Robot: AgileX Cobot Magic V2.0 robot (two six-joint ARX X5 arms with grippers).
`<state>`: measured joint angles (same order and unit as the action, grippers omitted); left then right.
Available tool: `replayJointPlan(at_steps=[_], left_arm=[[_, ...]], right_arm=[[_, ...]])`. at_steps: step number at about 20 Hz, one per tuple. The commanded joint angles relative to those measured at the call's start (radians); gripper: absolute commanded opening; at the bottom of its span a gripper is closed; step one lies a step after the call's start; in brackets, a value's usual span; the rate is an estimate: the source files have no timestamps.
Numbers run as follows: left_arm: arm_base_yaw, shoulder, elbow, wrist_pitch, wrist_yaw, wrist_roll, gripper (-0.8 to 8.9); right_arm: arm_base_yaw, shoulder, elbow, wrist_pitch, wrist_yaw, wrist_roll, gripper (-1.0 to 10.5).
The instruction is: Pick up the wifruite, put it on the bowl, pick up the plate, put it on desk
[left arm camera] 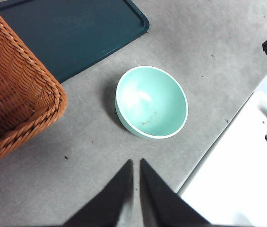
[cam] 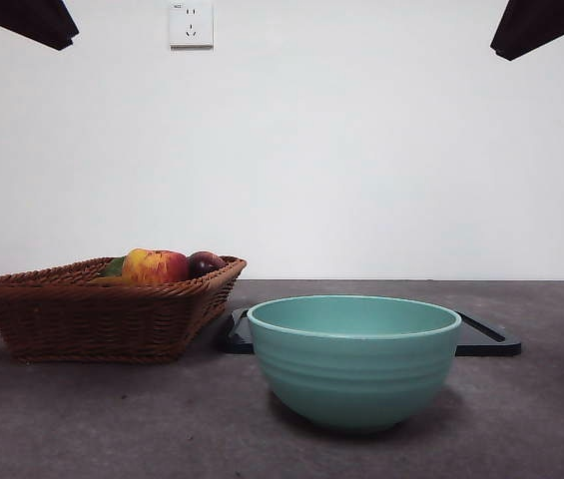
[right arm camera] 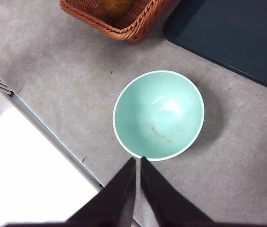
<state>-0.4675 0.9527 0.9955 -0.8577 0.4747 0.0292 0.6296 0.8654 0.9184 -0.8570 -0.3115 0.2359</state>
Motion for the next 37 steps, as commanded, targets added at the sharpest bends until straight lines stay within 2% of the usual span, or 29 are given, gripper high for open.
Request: replayJointPlan(at_steps=[1,14,17,19,23,26,30,37], left_arm=[[-0.005,0.005,0.019,0.006,0.005,0.011,0.08],[-0.005,0.004,0.019,0.026,0.001,0.022,0.08],[0.043,-0.048,0.017,0.137,-0.085,0.086,0.07],[0.105,-0.12,-0.012,0.329,-0.166,0.102,0.07],[0.282,-0.332,-0.201,0.734,-0.275,0.109,0.07],[0.408,-0.505,-0.391,0.903,-0.356,0.113,0.07],[0.502,-0.698,-0.6,0.917,-0.455,0.113,0.07],[0.54,-0.879,-0.846,0.842,-0.459,0.108,0.07]], right_arm=[[0.01,0.008,0.016,0.004,0.001,-0.012,0.1],[0.01,0.008,0.016,0.004,0.001,-0.012,0.1],[0.01,0.008,0.016,0.004,0.001,-0.012,0.1],[0.01,0.008,0.016,0.004,0.001,-0.012,0.1],[0.01,0.008,0.016,0.004,0.001,-0.012,0.1],[0.01,0.008,0.016,0.004,0.001,-0.012,0.1],[0.01,0.008,0.016,0.004,0.001,-0.012,0.1],[0.01,0.008,0.016,0.004,0.001,-0.012,0.1]])
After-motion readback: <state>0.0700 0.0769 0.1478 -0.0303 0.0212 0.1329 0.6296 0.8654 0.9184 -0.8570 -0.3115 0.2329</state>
